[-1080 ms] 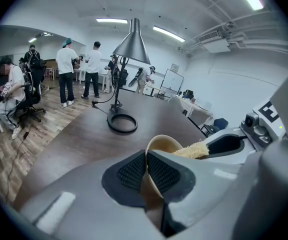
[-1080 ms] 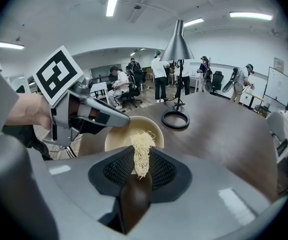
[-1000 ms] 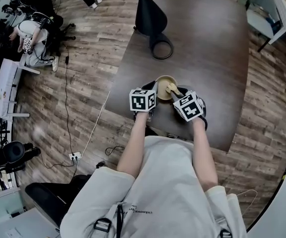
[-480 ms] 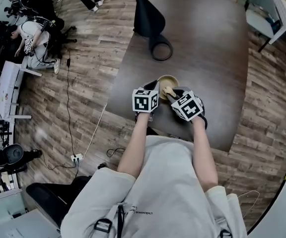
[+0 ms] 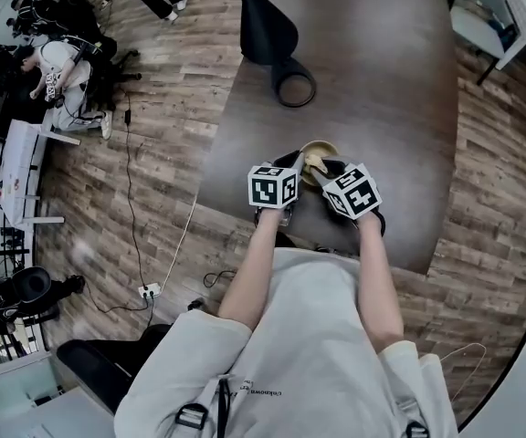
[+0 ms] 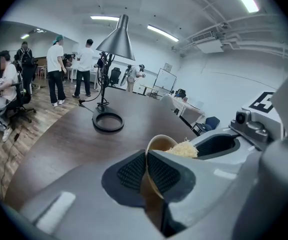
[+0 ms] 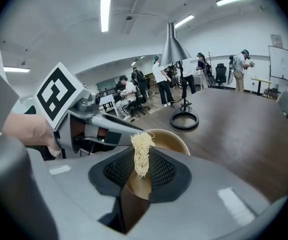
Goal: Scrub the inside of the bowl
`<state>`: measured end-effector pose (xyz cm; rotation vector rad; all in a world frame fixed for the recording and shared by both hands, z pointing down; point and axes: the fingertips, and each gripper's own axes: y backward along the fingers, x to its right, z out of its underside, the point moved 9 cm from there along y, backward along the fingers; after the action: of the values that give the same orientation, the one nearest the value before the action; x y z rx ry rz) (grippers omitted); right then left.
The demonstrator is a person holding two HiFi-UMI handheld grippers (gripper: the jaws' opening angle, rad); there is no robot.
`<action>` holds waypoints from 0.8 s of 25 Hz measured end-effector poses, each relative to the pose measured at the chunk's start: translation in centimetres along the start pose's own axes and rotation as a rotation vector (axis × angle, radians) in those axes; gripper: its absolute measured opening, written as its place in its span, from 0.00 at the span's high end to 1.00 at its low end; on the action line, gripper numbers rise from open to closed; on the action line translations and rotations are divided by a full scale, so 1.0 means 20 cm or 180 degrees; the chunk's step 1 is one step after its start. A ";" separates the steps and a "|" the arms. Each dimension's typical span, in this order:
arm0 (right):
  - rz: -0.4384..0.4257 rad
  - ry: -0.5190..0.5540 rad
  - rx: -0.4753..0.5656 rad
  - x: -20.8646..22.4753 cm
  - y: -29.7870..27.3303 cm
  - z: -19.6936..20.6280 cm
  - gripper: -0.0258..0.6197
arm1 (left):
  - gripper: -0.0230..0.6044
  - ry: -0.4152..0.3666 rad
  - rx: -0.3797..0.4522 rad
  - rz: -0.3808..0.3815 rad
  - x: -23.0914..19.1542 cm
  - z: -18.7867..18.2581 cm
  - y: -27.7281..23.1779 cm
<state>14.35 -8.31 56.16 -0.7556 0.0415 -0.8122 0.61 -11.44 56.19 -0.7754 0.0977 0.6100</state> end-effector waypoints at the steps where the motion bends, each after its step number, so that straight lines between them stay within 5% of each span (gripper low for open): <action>1: 0.0023 -0.0041 0.0025 0.01 0.01 0.00 0.80 | 0.94 -0.0022 -0.0020 0.0023 0.01 0.00 -0.01; 14: 0.0536 -0.0258 0.0379 0.09 0.10 0.02 0.80 | 0.94 -0.0368 -0.0143 0.0252 0.12 0.01 -0.03; 20: 0.0680 -0.0108 0.0400 0.08 0.11 0.01 0.80 | 0.94 -0.0423 -0.0104 0.0225 0.12 0.00 0.00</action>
<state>16.95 -8.28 55.21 -0.6340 0.0396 -0.5929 2.60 -10.35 55.55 -0.7633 -0.0069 0.7300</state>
